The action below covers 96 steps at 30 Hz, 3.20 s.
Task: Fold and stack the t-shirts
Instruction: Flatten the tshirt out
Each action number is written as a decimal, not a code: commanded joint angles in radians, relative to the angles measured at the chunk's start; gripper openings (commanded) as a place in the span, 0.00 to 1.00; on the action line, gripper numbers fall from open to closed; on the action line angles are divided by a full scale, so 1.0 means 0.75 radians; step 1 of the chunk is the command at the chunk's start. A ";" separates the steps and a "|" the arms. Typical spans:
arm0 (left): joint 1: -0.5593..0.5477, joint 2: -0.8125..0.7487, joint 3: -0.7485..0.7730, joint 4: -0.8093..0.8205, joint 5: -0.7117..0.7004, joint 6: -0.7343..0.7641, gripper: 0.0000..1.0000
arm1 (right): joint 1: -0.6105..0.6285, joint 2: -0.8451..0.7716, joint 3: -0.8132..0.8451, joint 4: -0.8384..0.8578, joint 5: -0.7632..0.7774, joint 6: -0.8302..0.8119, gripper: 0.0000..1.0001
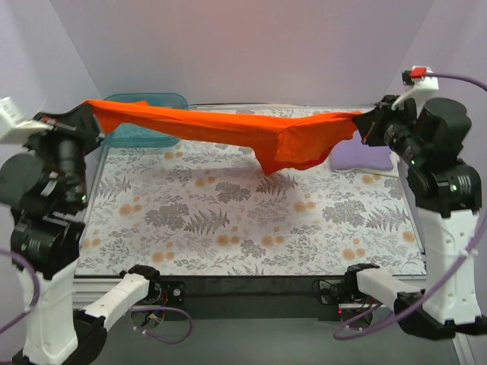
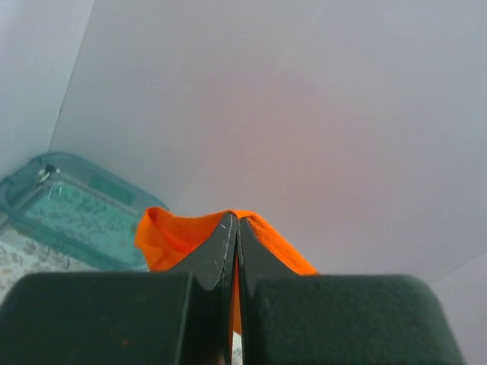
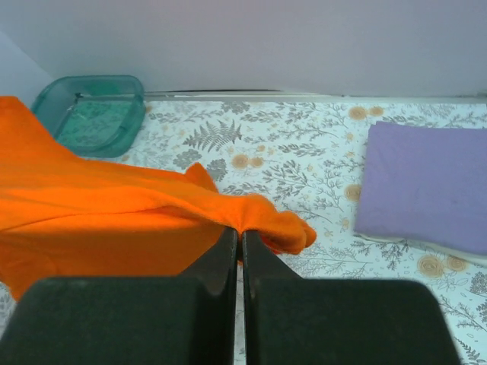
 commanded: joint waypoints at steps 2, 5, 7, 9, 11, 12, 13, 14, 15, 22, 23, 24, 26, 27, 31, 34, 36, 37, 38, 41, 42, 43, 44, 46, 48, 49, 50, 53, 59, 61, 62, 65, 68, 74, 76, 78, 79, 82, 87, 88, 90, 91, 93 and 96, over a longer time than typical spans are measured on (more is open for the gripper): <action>0.006 -0.123 0.040 0.014 -0.006 0.114 0.00 | 0.036 -0.231 -0.066 0.016 0.119 -0.065 0.01; 0.006 -0.137 0.113 -0.037 -0.014 0.143 0.00 | 0.048 -0.306 -0.019 0.020 0.160 -0.098 0.01; 0.006 -0.111 0.154 -0.057 -0.021 0.153 0.00 | 0.063 -0.304 0.052 0.026 0.172 -0.110 0.01; 0.008 -0.088 0.191 -0.063 -0.031 0.172 0.00 | 0.075 -0.285 0.091 0.026 0.181 -0.116 0.01; 0.006 -0.043 0.191 -0.059 -0.053 0.188 0.00 | 0.077 -0.238 0.114 0.033 0.175 -0.120 0.01; 0.008 -0.027 0.181 -0.055 -0.053 0.188 0.00 | 0.079 -0.224 0.114 0.033 0.170 -0.114 0.01; 0.008 -0.009 0.165 -0.047 -0.055 0.192 0.00 | 0.079 -0.187 0.096 0.037 0.158 -0.110 0.01; 0.006 0.014 0.082 -0.005 -0.074 0.198 0.00 | 0.079 -0.165 0.083 0.041 0.136 -0.098 0.01; 0.008 0.028 0.032 0.018 -0.092 0.196 0.00 | 0.079 -0.142 0.067 0.039 0.085 -0.092 0.01; 0.008 0.159 -0.567 0.239 -0.109 0.100 0.00 | 0.079 0.164 -0.246 0.088 -0.012 0.000 0.01; 0.014 0.184 -0.624 0.302 -0.101 0.090 0.00 | 0.077 0.203 -0.323 0.112 -0.016 0.010 0.01; 0.024 0.247 -0.722 0.323 -0.046 0.068 0.00 | 0.079 0.246 -0.366 0.189 -0.022 0.019 0.01; 0.051 0.312 -0.798 0.392 0.002 0.025 0.00 | 0.079 0.367 -0.489 0.302 -0.018 0.035 0.01; 0.055 0.380 -0.831 0.421 0.002 0.024 0.00 | 0.077 0.408 -0.514 0.398 -0.008 0.039 0.01; 0.098 0.519 -0.923 0.491 0.010 -0.004 0.00 | 0.077 0.720 -0.424 0.442 0.052 0.031 0.01; 0.122 0.605 -0.958 0.577 0.022 0.004 0.00 | 0.077 0.896 -0.308 0.440 0.097 0.033 0.01; 0.139 0.654 -0.952 0.585 0.047 -0.008 0.00 | 0.075 0.962 -0.259 0.440 0.099 0.035 0.01; 0.143 0.675 -0.948 0.589 0.063 -0.012 0.00 | 0.077 1.005 -0.232 0.442 0.103 0.035 0.01; 0.159 0.711 -0.936 0.595 0.092 -0.016 0.00 | 0.073 1.024 -0.220 0.444 0.119 0.035 0.01; 0.180 0.773 -0.907 0.603 0.126 -0.012 0.00 | 0.063 1.063 -0.195 0.442 0.189 0.043 0.22; 0.186 0.787 -0.887 0.605 0.137 -0.008 0.00 | 0.061 1.063 -0.193 0.438 0.193 0.045 0.38; 0.194 0.805 -0.874 0.607 0.151 -0.008 0.00 | 0.063 1.057 -0.197 0.440 0.187 0.043 0.45; 0.198 0.820 -0.862 0.605 0.165 -0.004 0.00 | 0.063 1.048 -0.209 0.440 0.156 0.045 0.50; 0.202 0.865 -0.831 0.607 0.196 0.000 0.00 | 0.065 1.020 -0.238 0.440 0.097 0.060 0.56; 0.204 0.887 -0.811 0.603 0.214 0.000 0.00 | 0.083 0.997 -0.305 0.446 0.044 0.076 0.56; 0.204 0.892 -0.807 0.603 0.221 -0.002 0.00 | 0.089 0.977 -0.330 0.448 0.035 0.086 0.55; 0.206 0.896 -0.801 0.601 0.225 -0.002 0.00 | 0.101 0.971 -0.360 0.452 0.021 0.092 0.54; 0.206 0.900 -0.792 0.603 0.233 -0.008 0.00 | 0.104 0.962 -0.461 0.458 -0.016 0.139 0.52; 0.249 0.965 -0.637 0.589 0.253 -0.025 0.00 | 0.128 0.903 -0.600 0.468 -0.059 0.154 0.50; 0.259 0.994 -0.560 0.575 0.264 -0.025 0.00 | 0.130 0.856 -0.643 0.468 -0.055 0.146 0.50; 0.260 1.020 -0.499 0.567 0.262 -0.023 0.00 | 0.132 0.846 -0.651 0.468 -0.053 0.148 0.50; 0.262 1.051 -0.412 0.552 0.262 -0.021 0.00 | 0.132 0.842 -0.653 0.468 -0.040 0.131 0.50; 0.264 1.047 -0.406 0.544 0.276 -0.023 0.10 | 0.132 0.870 -0.625 0.472 -0.046 0.123 0.50; 0.264 0.878 -0.581 0.477 0.319 -0.084 0.61 | 0.132 0.850 -0.669 0.480 -0.010 0.125 0.50; 0.264 0.782 -0.677 0.420 0.331 -0.094 0.61 | 0.134 0.840 -0.678 0.485 -0.014 0.123 0.50; 0.264 0.684 -0.792 0.364 0.357 -0.106 0.61 | 0.134 0.852 -0.665 0.489 -0.030 0.125 0.48; 0.264 0.655 -0.837 0.352 0.378 -0.106 0.61 | 0.134 0.860 -0.657 0.487 -0.030 0.127 0.47; 0.262 0.573 -1.008 0.309 0.439 -0.141 0.61 | 0.134 0.893 -0.629 0.489 -0.042 0.143 0.46; 0.262 0.454 -1.228 0.303 0.531 -0.227 0.61 | 0.134 0.917 -0.645 0.489 -0.018 0.184 0.46; 0.260 0.454 -1.254 0.305 0.544 -0.237 0.61 | 0.132 0.919 -0.655 0.489 -0.020 0.191 0.46; 0.260 0.462 -1.326 0.309 0.587 -0.256 0.61 | 0.134 0.936 -0.665 0.489 -0.024 0.199 0.46; 0.260 0.470 -1.347 0.313 0.597 -0.262 0.60 | 0.134 0.940 -0.667 0.491 -0.030 0.201 0.46; 0.260 0.489 -1.396 0.317 0.611 -0.278 0.57 | 0.134 0.958 -0.665 0.495 -0.038 0.207 0.45; 0.260 0.493 -1.451 0.325 0.609 -0.286 0.55 | 0.140 0.981 -0.657 0.499 -0.044 0.209 0.41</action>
